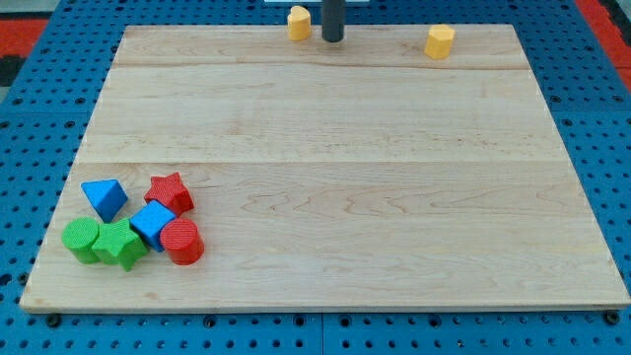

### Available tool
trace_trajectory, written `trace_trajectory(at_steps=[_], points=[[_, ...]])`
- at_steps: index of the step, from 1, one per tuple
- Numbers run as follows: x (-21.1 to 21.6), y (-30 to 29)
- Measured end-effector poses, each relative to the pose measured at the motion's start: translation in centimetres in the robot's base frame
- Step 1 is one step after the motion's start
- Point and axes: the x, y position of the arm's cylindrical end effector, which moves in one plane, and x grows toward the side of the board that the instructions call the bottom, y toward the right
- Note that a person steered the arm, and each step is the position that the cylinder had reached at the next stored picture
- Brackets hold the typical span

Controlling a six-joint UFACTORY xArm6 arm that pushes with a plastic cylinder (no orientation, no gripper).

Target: Push the yellow hexagon towards the center

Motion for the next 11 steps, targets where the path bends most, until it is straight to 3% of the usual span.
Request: trace_trajectory(at_steps=[2, 3, 4, 5, 6, 8, 9, 10, 11], points=[[-0.2, -0.8], [0.3, -9.4], [7.4, -13.6], [11.9, -19.0], [10.1, -17.0], [8.0, 1.2], [12.2, 1.8], [12.6, 8.8], [10.0, 18.5]])
